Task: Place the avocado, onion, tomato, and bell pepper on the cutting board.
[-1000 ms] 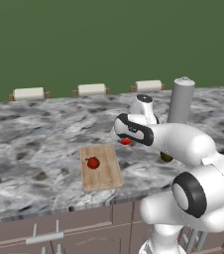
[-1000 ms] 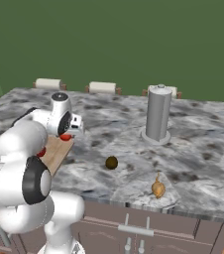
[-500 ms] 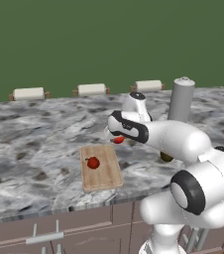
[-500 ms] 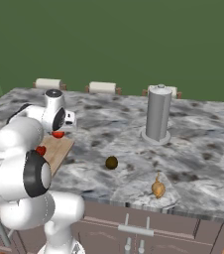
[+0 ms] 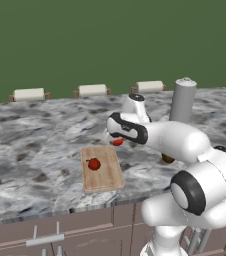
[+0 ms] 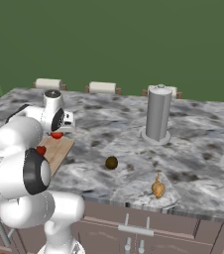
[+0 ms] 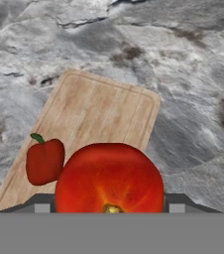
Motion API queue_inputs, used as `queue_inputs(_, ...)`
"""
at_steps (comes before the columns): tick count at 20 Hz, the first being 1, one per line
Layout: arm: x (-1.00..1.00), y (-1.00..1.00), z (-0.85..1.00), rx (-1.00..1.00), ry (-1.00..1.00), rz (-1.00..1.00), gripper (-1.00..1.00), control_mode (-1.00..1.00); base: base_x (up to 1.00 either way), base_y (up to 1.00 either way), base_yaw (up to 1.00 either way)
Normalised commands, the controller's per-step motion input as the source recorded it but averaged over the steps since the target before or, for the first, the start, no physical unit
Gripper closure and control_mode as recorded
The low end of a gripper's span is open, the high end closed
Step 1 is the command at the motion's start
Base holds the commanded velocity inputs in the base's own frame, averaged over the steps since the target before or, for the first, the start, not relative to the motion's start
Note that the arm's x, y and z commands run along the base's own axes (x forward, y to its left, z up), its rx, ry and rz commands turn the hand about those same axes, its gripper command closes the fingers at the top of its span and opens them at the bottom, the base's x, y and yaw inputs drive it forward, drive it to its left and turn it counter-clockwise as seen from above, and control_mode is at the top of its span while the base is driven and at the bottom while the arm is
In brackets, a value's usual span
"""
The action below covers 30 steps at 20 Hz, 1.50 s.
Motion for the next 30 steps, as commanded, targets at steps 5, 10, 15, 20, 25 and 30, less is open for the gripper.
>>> queue_inputs(5, 0.0, 0.04, -0.19, 0.0, 0.0, 0.0, 1.0, -1.0, 0.0, 0.0, 0.0)
queue_inputs(10, 0.01, 0.04, -0.17, 0.0, 0.01, 0.0, 1.0, -1.0, 0.0, 0.0, 0.0)
queue_inputs(15, 0.0, 0.07, -0.15, 0.0, 0.02, 0.0, 1.0, -1.0, 0.0, 0.0, 0.0)
queue_inputs(20, 0.05, 0.08, -0.11, 0.0, 0.04, 0.0, 1.0, -1.0, 0.0, 0.0, 0.0)
queue_inputs(25, 0.09, 0.1, -0.13, 0.0, 0.04, 0.0, 1.0, -1.0, 0.0, 0.0, 0.0)
queue_inputs(30, 0.04, 0.05, -0.24, 0.0, 0.0, 0.0, 1.0, -1.0, 0.0, 0.0, 0.0)
